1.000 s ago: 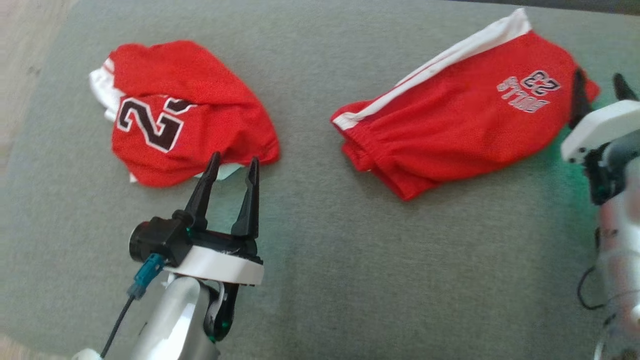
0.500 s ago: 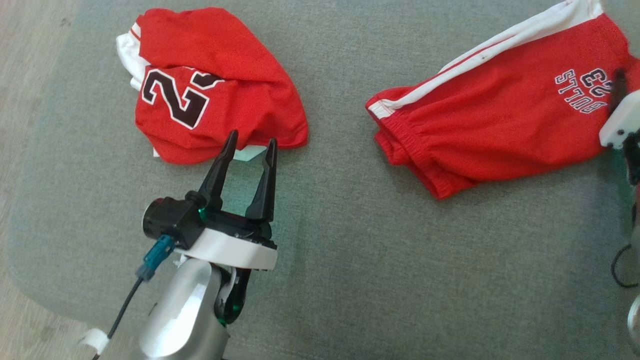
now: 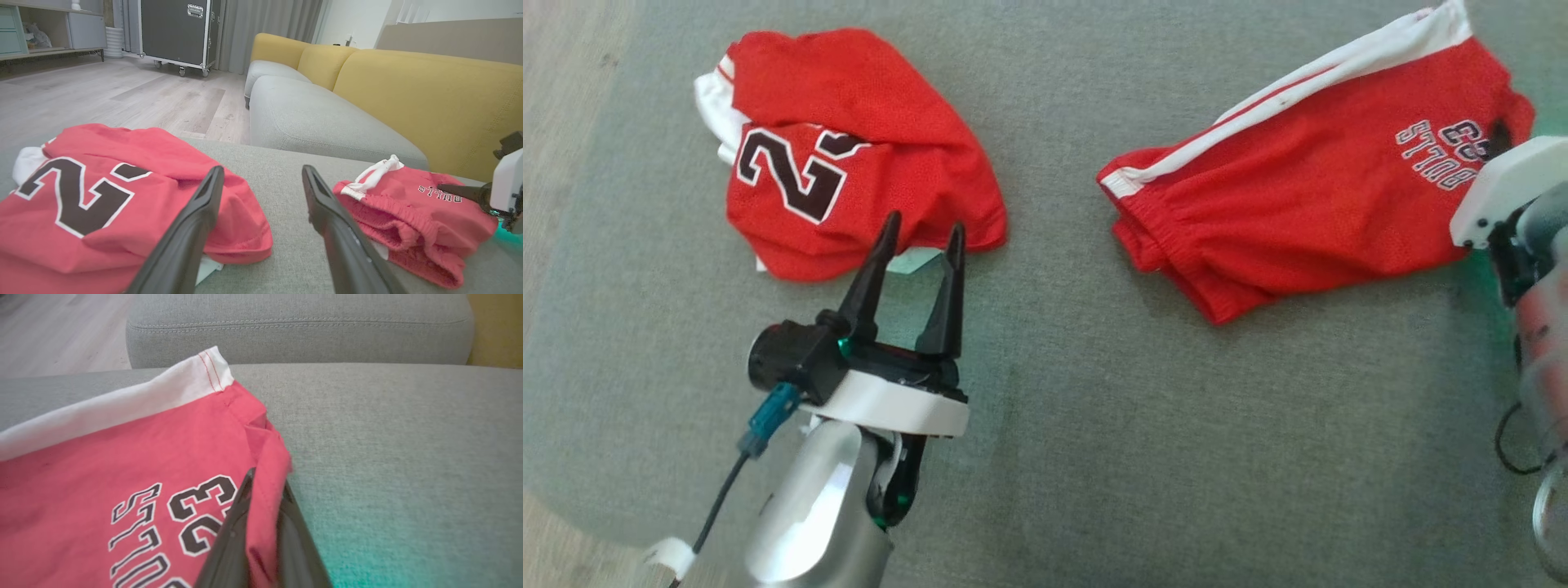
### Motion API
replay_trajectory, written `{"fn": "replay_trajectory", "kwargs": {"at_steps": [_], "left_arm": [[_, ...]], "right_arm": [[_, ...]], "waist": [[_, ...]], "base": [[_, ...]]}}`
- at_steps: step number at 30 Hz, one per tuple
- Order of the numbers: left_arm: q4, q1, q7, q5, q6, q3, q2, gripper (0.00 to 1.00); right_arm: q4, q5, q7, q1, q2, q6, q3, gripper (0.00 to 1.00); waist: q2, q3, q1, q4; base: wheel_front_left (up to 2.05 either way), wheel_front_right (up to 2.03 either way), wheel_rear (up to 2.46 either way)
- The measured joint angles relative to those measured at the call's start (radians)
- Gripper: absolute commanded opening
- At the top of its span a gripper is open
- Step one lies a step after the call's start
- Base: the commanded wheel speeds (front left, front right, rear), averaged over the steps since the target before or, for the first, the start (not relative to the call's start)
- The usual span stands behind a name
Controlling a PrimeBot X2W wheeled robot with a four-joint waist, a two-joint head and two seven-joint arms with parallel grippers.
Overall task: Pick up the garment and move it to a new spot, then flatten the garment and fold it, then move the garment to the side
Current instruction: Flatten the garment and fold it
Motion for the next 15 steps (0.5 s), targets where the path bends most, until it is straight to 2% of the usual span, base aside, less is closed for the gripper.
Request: {"fn": "replay_trajectory", "kwargs": {"at_steps": [9, 15], "left_arm": [[0.000, 0.030, 0.000, 0.002, 0.007, 0.046, 0.000, 1.00], [-0.002, 0.085, 0.000, 0.002, 0.007, 0.062, 0.000, 1.00]], "right_arm": [[0.030, 0.061, -0.087, 0.034, 0.007, 0.000, 0.032, 0.00], [0.034, 0.075, -0.091, 0.124, -0.046, 0.000, -0.040, 0.00]], "waist": [[0.0000, -0.071, 0.0000, -0.064], [0.0000, -0.133, -0.0001, -0.113]], "base": [[0.00, 0.00, 0.00], [0.00, 0.00, 0.00]]}}
